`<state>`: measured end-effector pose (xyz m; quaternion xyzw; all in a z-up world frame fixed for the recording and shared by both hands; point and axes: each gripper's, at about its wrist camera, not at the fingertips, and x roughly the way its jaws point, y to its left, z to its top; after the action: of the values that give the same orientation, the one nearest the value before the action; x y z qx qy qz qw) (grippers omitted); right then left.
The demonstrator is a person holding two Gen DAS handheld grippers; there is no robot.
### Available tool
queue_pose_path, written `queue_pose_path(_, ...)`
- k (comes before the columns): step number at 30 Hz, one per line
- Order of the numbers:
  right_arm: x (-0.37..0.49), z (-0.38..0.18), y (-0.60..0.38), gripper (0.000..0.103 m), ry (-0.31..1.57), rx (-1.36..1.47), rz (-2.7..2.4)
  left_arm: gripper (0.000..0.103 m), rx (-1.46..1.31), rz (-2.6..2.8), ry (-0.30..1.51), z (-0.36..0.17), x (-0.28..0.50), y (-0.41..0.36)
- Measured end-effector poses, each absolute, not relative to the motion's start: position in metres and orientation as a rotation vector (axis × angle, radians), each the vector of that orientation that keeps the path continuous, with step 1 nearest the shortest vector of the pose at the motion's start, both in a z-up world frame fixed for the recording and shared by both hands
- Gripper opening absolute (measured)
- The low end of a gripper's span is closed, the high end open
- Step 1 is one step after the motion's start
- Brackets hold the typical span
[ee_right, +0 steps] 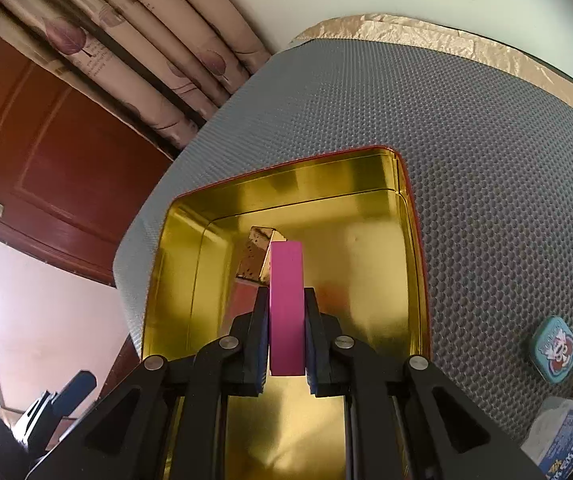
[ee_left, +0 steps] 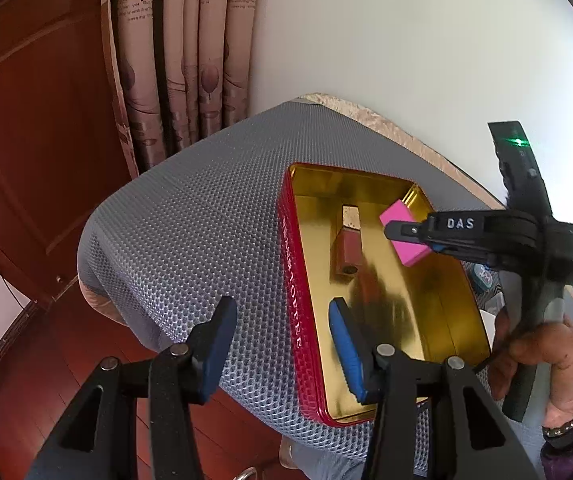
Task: Organize rigid objects
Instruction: 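Lower the pink bar into the tin and open the right tool, then move the left tool to the flat red block and grasp it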
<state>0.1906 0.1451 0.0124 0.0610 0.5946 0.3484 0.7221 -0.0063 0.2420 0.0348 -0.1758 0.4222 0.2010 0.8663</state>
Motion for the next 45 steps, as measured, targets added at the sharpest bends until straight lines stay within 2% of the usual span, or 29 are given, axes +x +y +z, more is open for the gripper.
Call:
queue_pose_path(4,0.199,0.012,0.155,0.018,1.301,0.137,0.743,0.049,-0.37,0.413,0.9,0.031,-0.005,0.243)
queue_pose_path(5,0.199,0.013,0.156,0.026,1.297,0.143,0.739,0.049,-0.368,0.413,0.899,0.031,-0.005,0.242)
queue_pose_path(6,0.201,0.014,0.156,0.03,1.293,0.156,0.734,0.049,-0.365,0.414,0.899,0.031,-0.004,0.242)
queue_pose_path(8,0.201,0.022,0.15,0.047,1.267,0.215,0.757,0.049,-0.353,0.415,0.899,0.032,-0.004,0.239)
queue_pose_path(10,0.191,0.04,0.131,0.05,1.188,0.267,0.769,0.049,-0.339,0.413,0.894,0.033,-0.003,0.237)
queue_pose_path(12,0.174,0.058,0.106,0.059,1.115,0.295,0.78,0.049,-0.324,0.4,0.892,0.034,-0.003,0.232)
queue_pose_path(13,0.166,0.065,0.095,0.072,1.086,0.308,0.779,0.049,-0.317,0.388,0.891,0.035,-0.002,0.229)
queue_pose_path(14,0.149,0.074,0.072,0.08,1.037,0.314,0.758,0.049,-0.306,0.377,0.89,0.036,-0.001,0.225)
queue_pose_path(17,0.109,0.088,0.014,0.091,0.94,0.292,0.668,0.049,-0.266,0.338,0.898,0.037,0.001,0.213)
queue_pose_path(19,0.079,0.087,-0.042,0.096,0.899,0.247,0.549,0.049,-0.238,0.303,0.896,0.04,0.002,0.201)
queue_pose_path(25,0.044,0.051,-0.176,0.096,0.943,0.042,0.21,0.049,-0.184,0.099,0.884,0.052,0.009,0.153)
queue_pose_path(30,0.038,0.028,-0.237,0.096,0.965,-0.009,0.082,0.049,-0.127,-0.165,0.927,0.055,0.021,0.079)
queue_pose_path(36,0.044,0.009,-0.277,0.096,0.983,0.13,0.085,0.052,-0.178,-0.445,1.017,0.036,0.056,-0.013)
queue_pose_path(42,0.042,0.008,-0.296,0.096,0.953,0.245,0.157,0.052,-0.235,-0.437,1.123,0.006,0.1,-0.072)
queue_pose_path(45,0.041,0.008,-0.308,0.096,0.937,0.301,0.182,0.052,-0.151,-0.453,1.172,-0.006,0.114,-0.101)
